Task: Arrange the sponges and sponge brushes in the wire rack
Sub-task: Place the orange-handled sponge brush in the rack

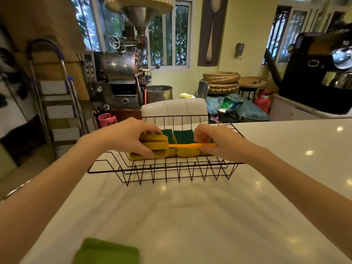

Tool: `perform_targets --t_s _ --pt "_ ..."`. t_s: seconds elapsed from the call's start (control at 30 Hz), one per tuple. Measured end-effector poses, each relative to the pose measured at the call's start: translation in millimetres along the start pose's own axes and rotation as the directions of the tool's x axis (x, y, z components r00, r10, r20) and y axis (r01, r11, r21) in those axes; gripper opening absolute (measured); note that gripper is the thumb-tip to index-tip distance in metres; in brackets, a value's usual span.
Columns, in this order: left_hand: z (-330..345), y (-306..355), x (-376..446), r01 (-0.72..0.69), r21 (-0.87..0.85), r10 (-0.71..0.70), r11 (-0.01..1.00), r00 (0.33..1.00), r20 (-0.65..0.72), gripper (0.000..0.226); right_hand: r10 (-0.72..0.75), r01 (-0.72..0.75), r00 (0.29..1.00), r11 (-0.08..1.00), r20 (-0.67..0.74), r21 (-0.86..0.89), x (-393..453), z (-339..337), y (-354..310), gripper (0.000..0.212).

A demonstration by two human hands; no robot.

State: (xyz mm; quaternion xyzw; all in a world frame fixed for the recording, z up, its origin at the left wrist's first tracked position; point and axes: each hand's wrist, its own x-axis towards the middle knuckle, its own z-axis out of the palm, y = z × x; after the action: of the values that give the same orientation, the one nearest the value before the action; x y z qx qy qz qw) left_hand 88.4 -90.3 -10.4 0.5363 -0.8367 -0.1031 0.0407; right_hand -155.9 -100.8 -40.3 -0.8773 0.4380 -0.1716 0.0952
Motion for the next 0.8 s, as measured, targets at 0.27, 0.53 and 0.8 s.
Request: perform_targets --t_s 0.27,0.53,0.8 --pt "25 -32 16 0.021 0.081 -0.028 0.996 0.996 0.088 0.059 0.021 0.017 0.973 0.987 0.228 -0.163 39 24 -3 0.017" --pt "40 -46 25 0.026 0.173 -0.041 0.985 0.996 0.085 0.058 0.095 -0.031 0.878 0.989 0.47 -0.143 51 40 -2 0.036" --pt "45 -46 24 0.059 0.264 -0.073 0.963 0.996 0.044 0.058 0.095 -0.052 0.858 0.994 0.505 -0.098 48 36 -3 0.036"
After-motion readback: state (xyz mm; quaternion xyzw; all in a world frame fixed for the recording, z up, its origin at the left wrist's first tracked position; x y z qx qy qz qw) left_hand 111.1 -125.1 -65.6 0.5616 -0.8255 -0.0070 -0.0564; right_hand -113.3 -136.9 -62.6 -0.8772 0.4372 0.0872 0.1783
